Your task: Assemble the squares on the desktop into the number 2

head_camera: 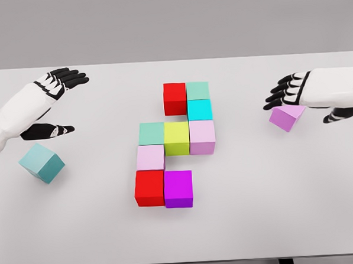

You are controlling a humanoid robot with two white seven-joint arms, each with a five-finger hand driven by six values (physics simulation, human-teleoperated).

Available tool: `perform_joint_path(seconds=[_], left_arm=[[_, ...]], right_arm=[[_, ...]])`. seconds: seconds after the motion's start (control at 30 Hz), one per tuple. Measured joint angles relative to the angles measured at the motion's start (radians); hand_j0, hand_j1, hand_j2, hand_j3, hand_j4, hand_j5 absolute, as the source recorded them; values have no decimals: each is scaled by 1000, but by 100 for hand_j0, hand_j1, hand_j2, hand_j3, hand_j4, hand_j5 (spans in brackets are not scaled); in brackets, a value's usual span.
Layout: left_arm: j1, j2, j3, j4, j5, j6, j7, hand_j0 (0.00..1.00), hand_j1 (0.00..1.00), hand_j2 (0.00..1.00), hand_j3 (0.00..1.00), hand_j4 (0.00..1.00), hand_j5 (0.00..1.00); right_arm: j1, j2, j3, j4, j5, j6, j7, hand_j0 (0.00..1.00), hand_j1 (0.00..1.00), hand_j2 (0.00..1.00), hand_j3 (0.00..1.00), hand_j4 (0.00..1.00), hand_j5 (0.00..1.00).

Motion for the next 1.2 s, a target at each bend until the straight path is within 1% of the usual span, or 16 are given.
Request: perform_joint_path(seconds=[0.13, 0.17, 0.2, 0.27, 0.33, 0.37, 0.4, 0.47, 0.57, 0.67, 0.73, 0.8, 0.93, 1.03, 1.2], left_arm=[[-3, -1, 1, -1, 0, 0, -6, 100, 100, 100, 100, 100, 100], [-2, 0, 14, -2, 0, 0, -38, 100, 100, 100, 100, 100, 100], [2, -1, 39, -2, 3, 0, -96, 100, 100, 100, 100, 100, 100], [8, 2, 95, -4, 17, -1, -230, 100, 100, 100, 100, 100, 100], [9, 38, 135, -6, 61, -1, -365, 100, 100, 100, 100, 100, 100], [15, 64, 146, -7, 90, -1, -421, 100, 100, 100, 100, 100, 100], [29, 95, 154, -13, 126, -2, -461, 100, 100, 100, 100, 100, 100], [29, 152, 164, -34, 190, -2, -510, 100, 100, 100, 100, 100, 100], [29, 213, 168, -59, 251, -2, -543, 100, 100, 100, 100, 100, 100], [57, 248, 166, -72, 277, -3, -555, 100, 100, 100, 100, 100, 100], [119, 271, 165, -82, 281, 1, -557, 100, 100, 100, 100, 100, 100], [161, 305, 162, -90, 271, -3, -560, 100, 100, 100, 100, 100, 100], [163, 342, 156, -96, 259, 1, -561, 100, 100, 100, 100, 100, 100], [163, 346, 154, -97, 250, 39, -561, 100, 100, 100, 100, 100, 100], [166, 340, 146, -98, 256, 232, -562, 100, 100, 100, 100, 100, 100]], right_arm=[[3, 11, 1, -4, 0, 0, 1, 100, 100, 100, 100, 100, 100], [2, 9, 2, -4, -1, 3, 1, 100, 100, 100, 100, 100, 100], [2, 8, 3, -3, -3, 42, 1, 100, 100, 100, 100, 100, 100], [-5, 27, 4, 17, -3, 173, 1, 100, 100, 100, 100, 100, 100], [-55, 85, 5, 96, 7, 247, 1, 100, 100, 100, 100, 100, 100], [-61, 116, 8, 143, 29, 259, 1, 100, 100, 100, 100, 100, 100], [-61, 145, 13, 183, 73, 255, 1, 100, 100, 100, 100, 100, 100], [-61, 184, 41, 234, 151, 236, 1, 100, 100, 100, 100, 100, 100], [-61, 210, 70, 283, 255, 179, 1, 100, 100, 100, 100, 100, 100], [-68, 220, 80, 301, 320, 127, 1, 100, 100, 100, 100, 100, 100], [-68, 224, 84, 306, 341, 94, 1, 100, 100, 100, 100, 100, 100], [-69, 236, 94, 309, 368, 70, 1, 100, 100, 100, 100, 100, 100], [-77, 268, 120, 330, 437, 52, 1, 100, 100, 100, 100, 100, 100], [-83, 293, 136, 375, 468, 46, 1, 100, 100, 100, 100, 100, 100], [-91, 328, 158, 450, 483, 44, 1, 100, 100, 100, 100, 100, 100]])
